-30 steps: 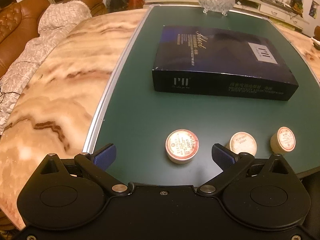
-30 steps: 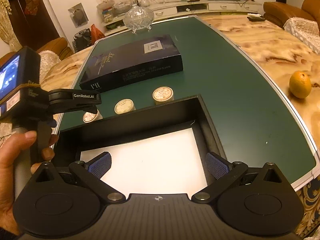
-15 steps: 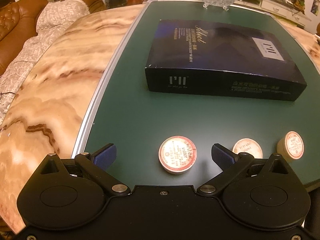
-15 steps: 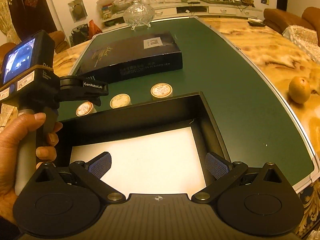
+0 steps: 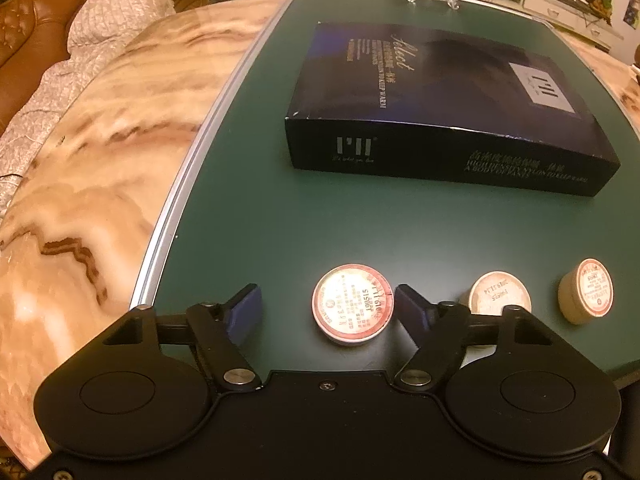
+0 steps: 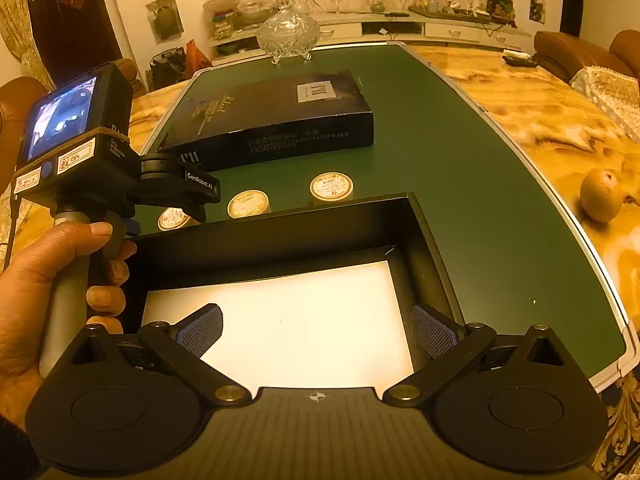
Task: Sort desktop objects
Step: 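Move the left gripper toward the red-labelled tin beside the tray, then close the left gripper around the red-labelled tin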
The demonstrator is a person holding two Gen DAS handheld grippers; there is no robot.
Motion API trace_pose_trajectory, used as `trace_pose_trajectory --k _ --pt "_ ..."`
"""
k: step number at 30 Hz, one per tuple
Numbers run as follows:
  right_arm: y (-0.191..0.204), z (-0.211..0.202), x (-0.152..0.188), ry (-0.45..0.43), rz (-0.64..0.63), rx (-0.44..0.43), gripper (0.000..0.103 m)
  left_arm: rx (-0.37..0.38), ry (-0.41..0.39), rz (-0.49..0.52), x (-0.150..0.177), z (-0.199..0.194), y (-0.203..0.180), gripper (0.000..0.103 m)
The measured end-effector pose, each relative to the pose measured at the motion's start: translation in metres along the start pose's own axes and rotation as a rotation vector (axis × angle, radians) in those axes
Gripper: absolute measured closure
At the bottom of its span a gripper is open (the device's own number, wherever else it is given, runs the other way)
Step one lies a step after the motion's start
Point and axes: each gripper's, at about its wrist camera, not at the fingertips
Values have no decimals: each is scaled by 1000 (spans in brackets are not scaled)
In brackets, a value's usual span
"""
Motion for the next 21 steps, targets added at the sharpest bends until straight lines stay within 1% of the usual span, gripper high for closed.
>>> trace_pose_trajectory --k 1,3,4,6,9,16,21 --pt "1 0 0 -1 -2 2 0 0 2 0 0 1 0 37" --pt "1 1 0 1 -5 2 0 5 4 3 0 1 0 47" --pt "1 1 0 4 -7 2 0 8 6 4 0 2 0 49" --pt "2 2 0 7 -8 6 0 14 8 4 0 2 0 56" --pt "1 1 1 5 -7 12 0 17 9 7 0 1 0 62" --pt "1 2 1 10 -8 12 0 13 10 -1 1 -1 3 62" --pt "-1 2 1 6 -4 18 0 30 5 0 1 -16 5 62"
Point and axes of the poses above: each gripper's, at about its wrist camera, not at the fingertips, and z roughly the way its jaws point, y to its left, x to its underside, and after that the axes turned 8 degrees about y, right-handed
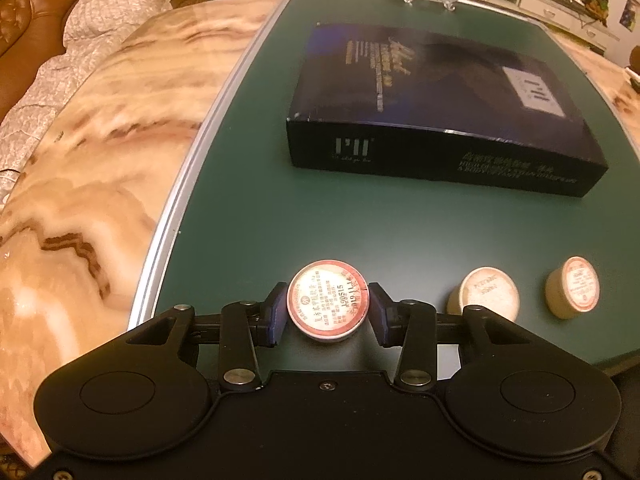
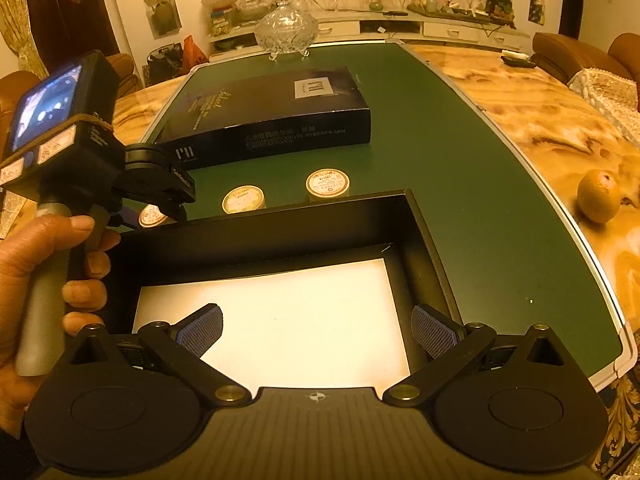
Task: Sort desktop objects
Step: 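Close the left gripper around the red-labelled tin, then carry the tin into the black tray and open the left gripper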
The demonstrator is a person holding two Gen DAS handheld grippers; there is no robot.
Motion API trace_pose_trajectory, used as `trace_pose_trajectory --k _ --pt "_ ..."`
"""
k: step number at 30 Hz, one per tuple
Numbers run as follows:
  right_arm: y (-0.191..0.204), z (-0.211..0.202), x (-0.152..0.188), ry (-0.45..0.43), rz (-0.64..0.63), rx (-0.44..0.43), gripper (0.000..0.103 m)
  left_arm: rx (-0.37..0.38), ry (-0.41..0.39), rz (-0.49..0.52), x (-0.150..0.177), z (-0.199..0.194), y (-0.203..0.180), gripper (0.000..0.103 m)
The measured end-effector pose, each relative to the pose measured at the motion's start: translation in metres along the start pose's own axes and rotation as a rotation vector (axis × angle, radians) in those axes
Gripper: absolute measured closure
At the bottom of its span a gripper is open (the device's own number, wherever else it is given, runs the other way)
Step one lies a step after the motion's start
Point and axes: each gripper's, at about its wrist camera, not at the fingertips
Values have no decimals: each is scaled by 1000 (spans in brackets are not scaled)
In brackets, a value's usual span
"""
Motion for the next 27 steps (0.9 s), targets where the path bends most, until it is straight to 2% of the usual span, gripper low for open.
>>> trace_pose_trajectory --k 8,14,20,27 --pt "-2 -2 0 -15 7 24 0 -18 -59 41 20 -62 4 62" --pt "-11 -6 2 -28 49 42 0 -3 -44 67 61 -88 6 62" --pt "-20 -7 4 -30 85 54 0 16 14 73 95 -79 4 62" --pt "-25 -7 6 -24 103 56 0 -15 74 84 114 -54 -1 62"
Point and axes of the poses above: each gripper's, at about its wrist camera, not at the fingertips, and z roughly the way its jaws point, y to its left, x to its underside, and after that the axes turned 8 degrees about y, right-handed
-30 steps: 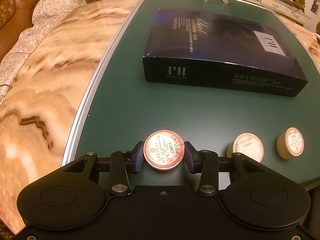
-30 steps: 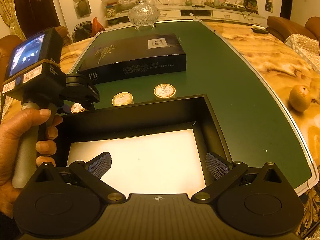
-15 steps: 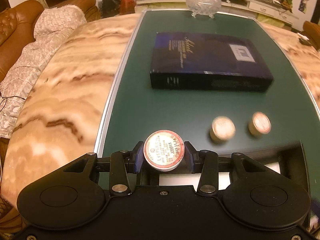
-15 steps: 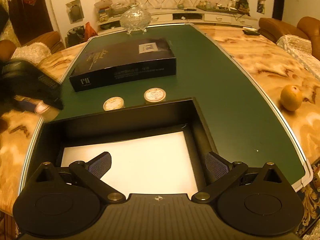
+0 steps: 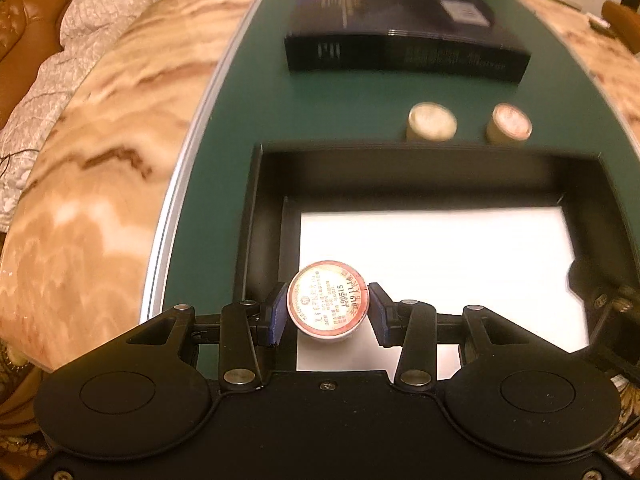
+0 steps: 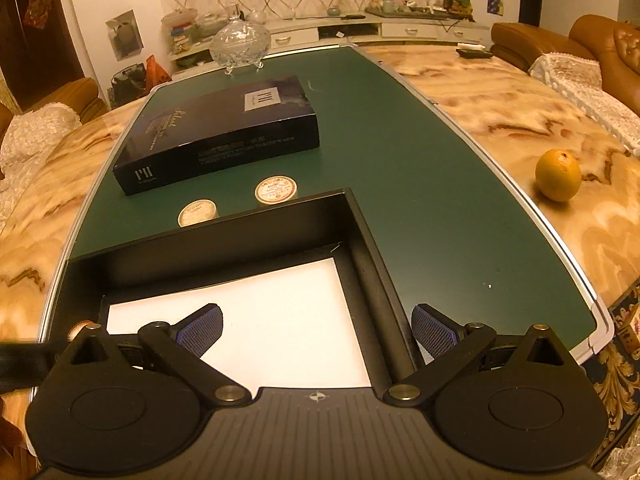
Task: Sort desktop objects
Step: 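Carry the tin into the black tray and open the left gripper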
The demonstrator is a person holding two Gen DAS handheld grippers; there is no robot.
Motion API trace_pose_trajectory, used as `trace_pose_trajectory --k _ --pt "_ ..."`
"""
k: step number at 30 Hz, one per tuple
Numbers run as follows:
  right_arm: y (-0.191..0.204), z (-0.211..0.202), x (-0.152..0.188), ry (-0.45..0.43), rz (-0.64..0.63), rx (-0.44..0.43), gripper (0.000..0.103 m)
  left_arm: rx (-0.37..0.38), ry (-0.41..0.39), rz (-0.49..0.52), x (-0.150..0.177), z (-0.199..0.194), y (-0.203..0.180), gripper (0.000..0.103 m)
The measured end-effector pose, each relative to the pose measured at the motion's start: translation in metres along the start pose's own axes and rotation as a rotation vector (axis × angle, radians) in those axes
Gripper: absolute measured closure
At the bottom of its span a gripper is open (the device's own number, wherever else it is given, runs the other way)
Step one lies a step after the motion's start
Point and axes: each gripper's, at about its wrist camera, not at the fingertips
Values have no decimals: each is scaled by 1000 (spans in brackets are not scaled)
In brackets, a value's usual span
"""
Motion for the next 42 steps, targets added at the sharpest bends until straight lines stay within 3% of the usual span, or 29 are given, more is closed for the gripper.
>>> trace_pose_trajectory --k 5,28,33,42 --pt "-1 1 0 6 1 -6 0 -30 -3 18 4 6 -5 62" --pt "1 3 -1 9 -3 -7 0 -39 -14 27 7 8 -13 59" --pt "0 4 -1 11 1 -7 0 1 -106 8 15 -12 -5 33" --pt "-5 -8 -2 -42 14 -57 0 68 -158 -27 31 -37 8 29"
Point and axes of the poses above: each gripper's, at about its wrist camera, not at the fingertips, and z roughly the way its jaws point, y to its left, x to its underside, and after that the axes turned 8 degrees about y, right-handed
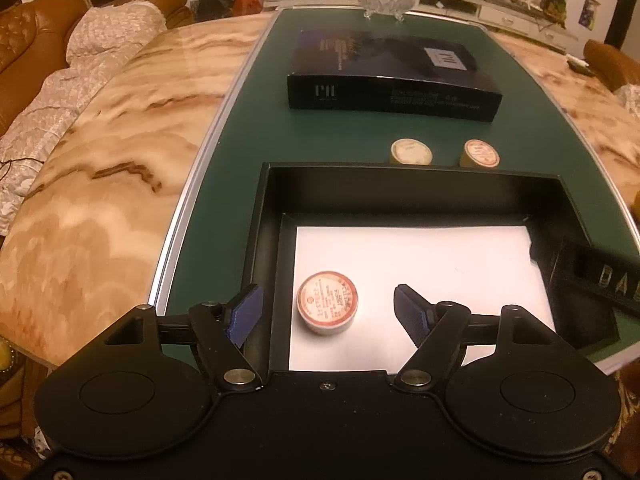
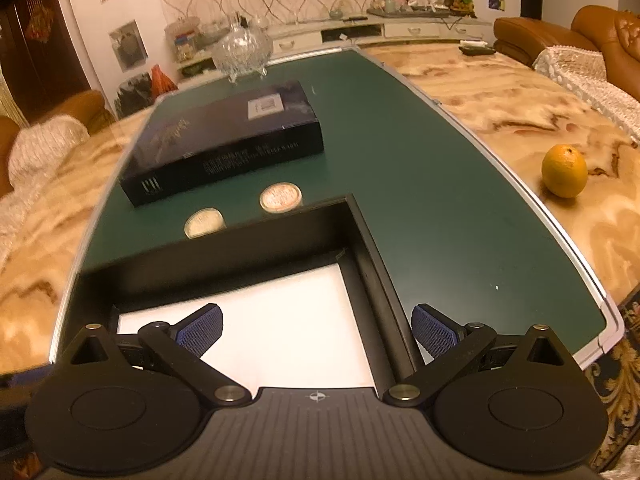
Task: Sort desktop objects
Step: 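Carry the tin into the black tray and open the left gripper, then reach the right gripper to the white-lidded tin and close on it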
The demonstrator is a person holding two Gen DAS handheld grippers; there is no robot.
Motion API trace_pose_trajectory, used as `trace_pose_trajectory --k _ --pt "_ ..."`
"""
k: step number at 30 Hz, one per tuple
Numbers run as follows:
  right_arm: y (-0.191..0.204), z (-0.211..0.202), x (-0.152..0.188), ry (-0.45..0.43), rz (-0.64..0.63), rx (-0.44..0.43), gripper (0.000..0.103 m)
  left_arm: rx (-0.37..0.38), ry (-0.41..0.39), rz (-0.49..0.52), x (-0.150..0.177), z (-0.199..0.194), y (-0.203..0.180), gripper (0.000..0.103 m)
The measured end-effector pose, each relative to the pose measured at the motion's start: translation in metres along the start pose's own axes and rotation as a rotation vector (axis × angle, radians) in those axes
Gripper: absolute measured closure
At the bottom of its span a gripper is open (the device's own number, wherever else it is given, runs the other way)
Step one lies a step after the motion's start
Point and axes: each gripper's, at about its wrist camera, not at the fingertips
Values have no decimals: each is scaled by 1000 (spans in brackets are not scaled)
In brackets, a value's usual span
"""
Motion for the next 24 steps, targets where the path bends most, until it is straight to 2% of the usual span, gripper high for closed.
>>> trace_pose_trajectory --k 4,8,11,16,17,20,24 --pt "11 -13 -12 -71 -87 -11 0 33 7 -1 4 -2 5 28" --pt "17 -13 -50 -62 -142 -70 0 50 10 0 4 -1 7 25" --pt "19 5 -89 -25 -151 -104 0 60 11 3 4 1 8 22" --pt "22 60 -138 128 -169 -120 2 74 13 5 5 4 9 20" --pt "21 72 -144 164 -161 -131 6 75 12 8 5 5 9 20" --pt "22 105 -155 267 -146 -169 16 77 16 15 5 8 9 20" --pt "32 135 -150 334 -167 -154 21 97 29 9 4 11 12 20"
Point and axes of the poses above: each gripper's, at about its wrist camera, not at the fingertips, and z roughly the way its jaws point, y to its left, x to its underside, and after that the axes turned 8 degrees about y, right-handed
